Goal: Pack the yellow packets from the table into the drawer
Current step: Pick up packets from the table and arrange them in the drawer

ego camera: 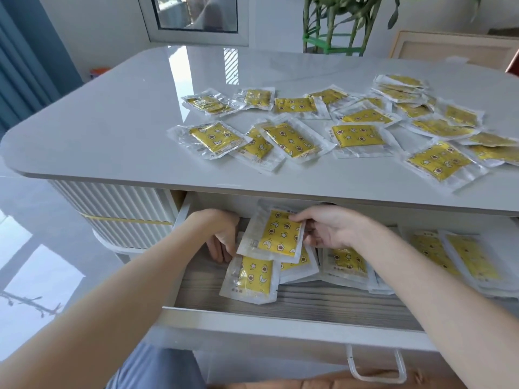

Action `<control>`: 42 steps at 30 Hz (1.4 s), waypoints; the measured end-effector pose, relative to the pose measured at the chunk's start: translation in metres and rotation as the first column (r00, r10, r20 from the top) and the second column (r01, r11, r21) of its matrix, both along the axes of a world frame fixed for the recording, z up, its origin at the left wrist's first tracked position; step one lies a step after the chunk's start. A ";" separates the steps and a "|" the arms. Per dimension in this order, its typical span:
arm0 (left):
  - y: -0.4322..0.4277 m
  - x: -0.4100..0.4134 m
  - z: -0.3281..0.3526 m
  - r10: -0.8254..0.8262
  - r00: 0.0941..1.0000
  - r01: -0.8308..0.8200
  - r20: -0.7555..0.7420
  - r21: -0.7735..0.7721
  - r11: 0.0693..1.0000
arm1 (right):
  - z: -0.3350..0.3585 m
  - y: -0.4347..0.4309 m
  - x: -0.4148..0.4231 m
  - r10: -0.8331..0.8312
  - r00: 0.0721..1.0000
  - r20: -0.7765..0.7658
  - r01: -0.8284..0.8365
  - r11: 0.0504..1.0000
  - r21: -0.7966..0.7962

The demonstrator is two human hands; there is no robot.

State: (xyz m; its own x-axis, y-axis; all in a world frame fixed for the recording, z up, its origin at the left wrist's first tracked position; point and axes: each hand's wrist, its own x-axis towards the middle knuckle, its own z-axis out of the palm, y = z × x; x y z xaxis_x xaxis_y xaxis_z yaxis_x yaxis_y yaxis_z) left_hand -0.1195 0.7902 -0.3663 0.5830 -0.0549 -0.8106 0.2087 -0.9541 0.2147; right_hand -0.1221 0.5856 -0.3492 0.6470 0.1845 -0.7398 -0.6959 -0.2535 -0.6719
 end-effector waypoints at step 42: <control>-0.006 -0.067 -0.007 -0.570 0.789 0.475 0.230 0.359 0.803 | -0.020 0.030 -0.054 0.993 0.070 0.093 -0.266 0.109 -0.958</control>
State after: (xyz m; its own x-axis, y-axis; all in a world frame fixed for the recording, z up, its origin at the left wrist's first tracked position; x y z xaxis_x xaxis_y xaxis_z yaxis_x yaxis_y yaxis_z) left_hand -0.1867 0.7843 -0.3733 0.7498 -0.2354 -0.6184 -0.3726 -0.9225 -0.1006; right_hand -0.1763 0.6154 -0.3688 0.7075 0.6313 -0.3176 0.6645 -0.7473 -0.0051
